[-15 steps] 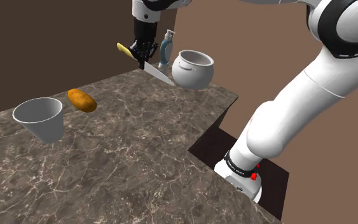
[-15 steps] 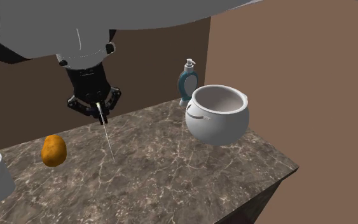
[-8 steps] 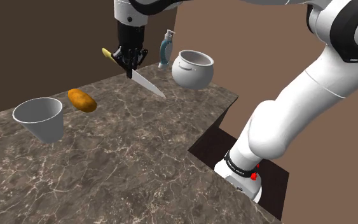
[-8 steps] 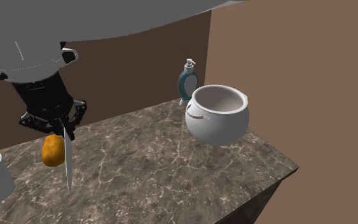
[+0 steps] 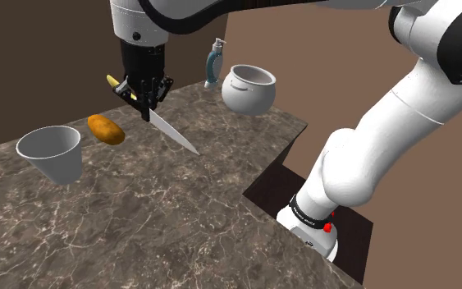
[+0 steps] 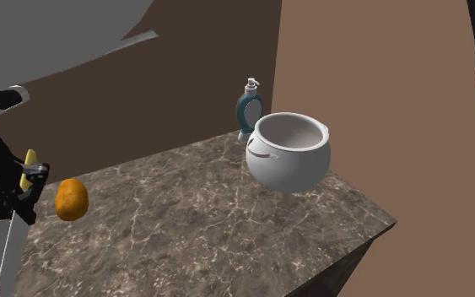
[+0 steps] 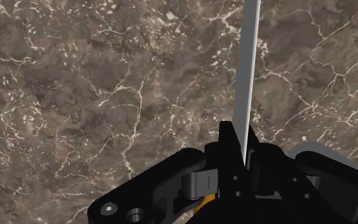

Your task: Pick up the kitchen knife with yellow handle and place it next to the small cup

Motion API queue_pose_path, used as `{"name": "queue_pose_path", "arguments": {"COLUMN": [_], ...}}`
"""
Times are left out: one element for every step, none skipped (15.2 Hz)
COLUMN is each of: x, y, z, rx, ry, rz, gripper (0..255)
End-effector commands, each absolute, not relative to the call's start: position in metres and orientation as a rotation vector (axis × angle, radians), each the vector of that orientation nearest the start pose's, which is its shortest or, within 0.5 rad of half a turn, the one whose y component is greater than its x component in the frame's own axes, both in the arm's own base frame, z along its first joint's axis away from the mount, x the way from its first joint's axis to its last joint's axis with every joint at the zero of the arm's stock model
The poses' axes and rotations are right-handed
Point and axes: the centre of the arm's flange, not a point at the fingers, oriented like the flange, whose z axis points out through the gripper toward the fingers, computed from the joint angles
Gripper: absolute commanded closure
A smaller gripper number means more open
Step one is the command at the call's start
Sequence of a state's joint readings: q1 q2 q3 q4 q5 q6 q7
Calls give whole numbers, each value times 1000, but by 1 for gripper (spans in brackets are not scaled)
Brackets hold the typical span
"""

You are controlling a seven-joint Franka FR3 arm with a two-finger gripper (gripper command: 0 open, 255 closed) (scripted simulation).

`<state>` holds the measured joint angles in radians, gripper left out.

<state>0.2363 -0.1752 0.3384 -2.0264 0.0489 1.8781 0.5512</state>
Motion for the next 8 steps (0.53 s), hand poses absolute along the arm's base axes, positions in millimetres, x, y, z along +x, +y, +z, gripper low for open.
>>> {"name": "queue_pose_path", "arguments": {"x": [417,417,417,417,417,417,417,417], "y": [296,296,296,296,296,296,296,296], "z": [516,510,505,500,495,489,484,479], "rx": [-3141,-3141,-3141,-3141,-3141,-3141,-3141,-3141], "ry": [-5,-5,-5,-5,-5,-5,-5,-5], "rz": [-33,-33,-33,-33,-33,-33,-33,-33], "gripper": [255,255,255,255,255,255,255,255]}}
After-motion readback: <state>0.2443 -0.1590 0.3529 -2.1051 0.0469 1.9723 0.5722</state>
